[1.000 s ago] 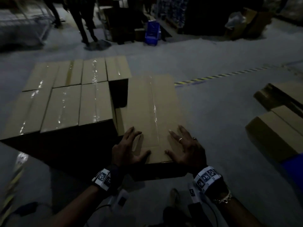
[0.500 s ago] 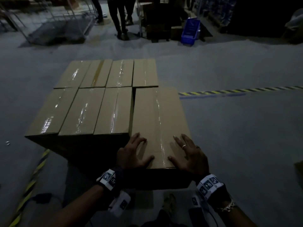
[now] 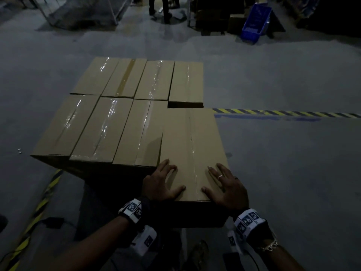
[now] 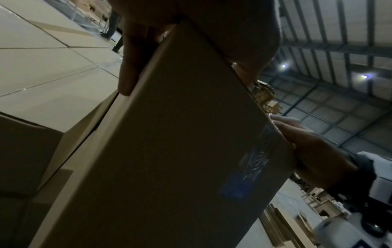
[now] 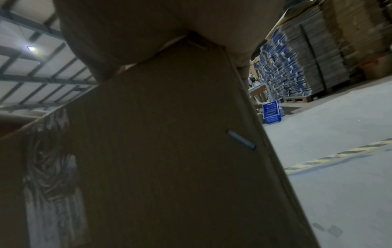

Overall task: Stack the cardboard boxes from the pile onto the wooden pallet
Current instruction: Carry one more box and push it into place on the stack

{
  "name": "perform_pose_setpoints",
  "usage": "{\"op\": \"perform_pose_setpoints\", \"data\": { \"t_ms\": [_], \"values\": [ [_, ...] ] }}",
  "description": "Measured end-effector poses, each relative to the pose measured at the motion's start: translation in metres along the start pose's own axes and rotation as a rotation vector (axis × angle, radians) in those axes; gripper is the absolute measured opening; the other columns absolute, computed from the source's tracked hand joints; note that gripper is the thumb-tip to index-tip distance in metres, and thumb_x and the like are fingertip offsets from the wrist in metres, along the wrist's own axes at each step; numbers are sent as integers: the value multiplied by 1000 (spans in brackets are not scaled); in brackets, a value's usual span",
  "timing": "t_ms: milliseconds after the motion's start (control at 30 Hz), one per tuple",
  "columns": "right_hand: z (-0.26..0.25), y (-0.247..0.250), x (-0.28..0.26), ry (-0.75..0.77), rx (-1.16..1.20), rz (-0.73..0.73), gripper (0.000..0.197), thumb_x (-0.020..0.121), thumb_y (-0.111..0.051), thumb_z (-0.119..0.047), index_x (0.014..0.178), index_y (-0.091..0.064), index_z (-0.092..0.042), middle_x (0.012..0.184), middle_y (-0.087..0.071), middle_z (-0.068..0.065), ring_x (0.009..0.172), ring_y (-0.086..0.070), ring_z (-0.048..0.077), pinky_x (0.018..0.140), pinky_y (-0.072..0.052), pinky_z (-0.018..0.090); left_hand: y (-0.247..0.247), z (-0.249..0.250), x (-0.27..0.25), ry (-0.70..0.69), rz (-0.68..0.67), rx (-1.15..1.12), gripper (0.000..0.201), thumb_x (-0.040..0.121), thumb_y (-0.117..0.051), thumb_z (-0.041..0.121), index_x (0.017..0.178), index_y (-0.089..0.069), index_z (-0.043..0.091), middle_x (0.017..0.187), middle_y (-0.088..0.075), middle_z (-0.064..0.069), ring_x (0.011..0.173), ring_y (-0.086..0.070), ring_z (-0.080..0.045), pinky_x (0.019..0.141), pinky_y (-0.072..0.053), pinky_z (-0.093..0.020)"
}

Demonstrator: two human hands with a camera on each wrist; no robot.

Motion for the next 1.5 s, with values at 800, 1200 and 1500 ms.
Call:
{"op": "perform_pose_setpoints", "data": {
  "t_ms": [800, 1200, 1500],
  "values": [
    [62, -163, 156, -50, 24, -156, 79, 81, -62, -69, 148, -48, -29, 160, -35, 2, 137, -48, 23, 101, -48, 43, -107, -139, 154, 41, -195, -94, 70, 69, -70, 72, 125, -56, 33, 157, -38, 10, 106, -70, -19, 62, -57, -32],
    [103, -235, 143, -105, 59, -310, 88, 84, -76, -46, 157, -31, -26, 169, -5, -2, 154, -19, 20, 110, -37, 50, -177, -175, 138, 84, -436, -59, 84, 71, -84, 49, 141, -51, 18, 165, -22, -10, 142, -41, -32, 91, -54, -47],
    [116, -238, 141, -135, 76, -387, 100, 78, -82, -39, 159, -24, -25, 169, 7, -1, 155, -11, 23, 113, -37, 55, -170, -166, 125, 17, -471, 90, 76, 71, -88, 32, 135, -57, 6, 156, -34, -25, 143, -38, -42, 100, -51, -53]
  ]
}}
Point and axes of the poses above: each hand's wrist, its own x-axis towards the middle knuckle, its own y-axis out of the back of the hand, z = x × y, the point moved 3 cm from there along x, towards the middle knuckle
